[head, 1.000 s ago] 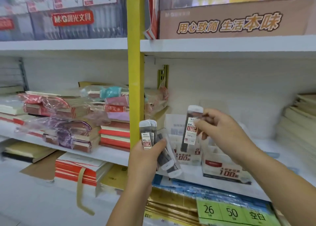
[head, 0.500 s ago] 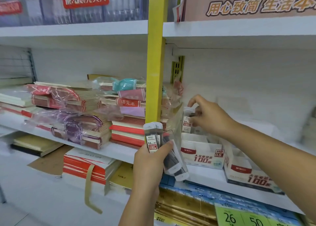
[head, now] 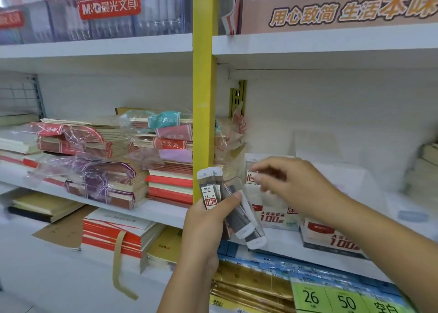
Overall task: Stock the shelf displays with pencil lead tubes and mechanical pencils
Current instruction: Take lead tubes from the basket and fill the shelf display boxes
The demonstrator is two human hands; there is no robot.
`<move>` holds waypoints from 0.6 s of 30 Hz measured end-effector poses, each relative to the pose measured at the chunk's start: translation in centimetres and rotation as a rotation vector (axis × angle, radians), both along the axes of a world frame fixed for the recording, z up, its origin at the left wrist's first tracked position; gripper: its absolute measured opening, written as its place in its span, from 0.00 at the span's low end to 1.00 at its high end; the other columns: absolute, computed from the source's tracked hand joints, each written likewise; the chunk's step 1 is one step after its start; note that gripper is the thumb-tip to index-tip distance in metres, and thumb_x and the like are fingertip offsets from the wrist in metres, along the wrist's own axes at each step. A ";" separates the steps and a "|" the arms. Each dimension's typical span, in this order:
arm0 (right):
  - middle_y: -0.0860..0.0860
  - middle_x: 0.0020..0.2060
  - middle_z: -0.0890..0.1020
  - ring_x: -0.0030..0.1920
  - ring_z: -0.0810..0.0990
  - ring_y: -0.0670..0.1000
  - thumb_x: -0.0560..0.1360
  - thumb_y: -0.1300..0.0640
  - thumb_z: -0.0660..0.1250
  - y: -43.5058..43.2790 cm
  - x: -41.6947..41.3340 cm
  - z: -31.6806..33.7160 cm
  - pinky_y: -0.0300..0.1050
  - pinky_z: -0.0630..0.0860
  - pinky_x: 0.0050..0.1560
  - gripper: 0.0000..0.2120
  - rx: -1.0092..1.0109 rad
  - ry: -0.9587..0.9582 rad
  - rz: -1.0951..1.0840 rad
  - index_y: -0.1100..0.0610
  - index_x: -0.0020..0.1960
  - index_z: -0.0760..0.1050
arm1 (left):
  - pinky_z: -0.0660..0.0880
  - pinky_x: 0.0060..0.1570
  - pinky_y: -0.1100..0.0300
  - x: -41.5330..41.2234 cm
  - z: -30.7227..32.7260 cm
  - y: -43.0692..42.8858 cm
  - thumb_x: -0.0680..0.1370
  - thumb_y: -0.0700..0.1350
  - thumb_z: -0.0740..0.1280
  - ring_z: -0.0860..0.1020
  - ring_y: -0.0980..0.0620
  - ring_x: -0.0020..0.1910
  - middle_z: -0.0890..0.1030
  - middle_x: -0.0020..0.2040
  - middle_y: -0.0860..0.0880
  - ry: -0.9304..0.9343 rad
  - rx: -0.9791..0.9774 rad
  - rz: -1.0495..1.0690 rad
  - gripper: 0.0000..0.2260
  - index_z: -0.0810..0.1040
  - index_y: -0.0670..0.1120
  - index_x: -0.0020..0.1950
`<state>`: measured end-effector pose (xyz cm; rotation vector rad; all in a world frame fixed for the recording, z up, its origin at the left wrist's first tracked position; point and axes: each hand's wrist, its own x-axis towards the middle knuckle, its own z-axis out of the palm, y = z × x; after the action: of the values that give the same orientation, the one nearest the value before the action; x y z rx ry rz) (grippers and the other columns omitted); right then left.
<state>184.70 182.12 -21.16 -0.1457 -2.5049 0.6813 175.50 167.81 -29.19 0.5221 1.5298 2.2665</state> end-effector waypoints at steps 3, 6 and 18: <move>0.41 0.46 0.81 0.45 0.81 0.41 0.75 0.48 0.69 -1.4 1.6 -2.7 0.42 0.80 0.49 0.19 -0.268 -0.091 0.120 0.33 0.62 0.70 | 0.76 0.34 0.60 0.6 0.3 0.0 0.72 0.47 0.77 0.84 0.52 0.40 0.87 0.43 0.47 0.016 -0.004 -0.100 0.04 0.87 0.53 0.46; 0.49 0.44 0.80 0.42 0.83 0.54 0.76 0.58 0.69 -1.5 2.4 -3.8 0.51 0.80 0.48 0.18 -0.407 -0.025 0.116 0.37 0.59 0.75 | 0.80 0.37 0.56 1.1 0.4 -0.1 0.72 0.47 0.76 0.84 0.49 0.43 0.87 0.46 0.45 0.045 -0.016 -0.174 0.07 0.87 0.51 0.49; 0.48 0.41 0.83 0.43 0.84 0.49 0.79 0.59 0.65 -1.7 4.6 -4.2 0.45 0.81 0.43 0.22 -0.522 0.092 0.195 0.31 0.58 0.72 | 0.78 0.36 0.63 2.4 0.0 -0.5 0.68 0.55 0.77 0.86 0.51 0.45 0.87 0.50 0.45 0.173 -0.007 -0.226 0.18 0.85 0.51 0.55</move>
<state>189.35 180.42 -25.40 -0.0534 -2.2192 1.3801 177.90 167.29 -29.19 0.8627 1.4728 2.0881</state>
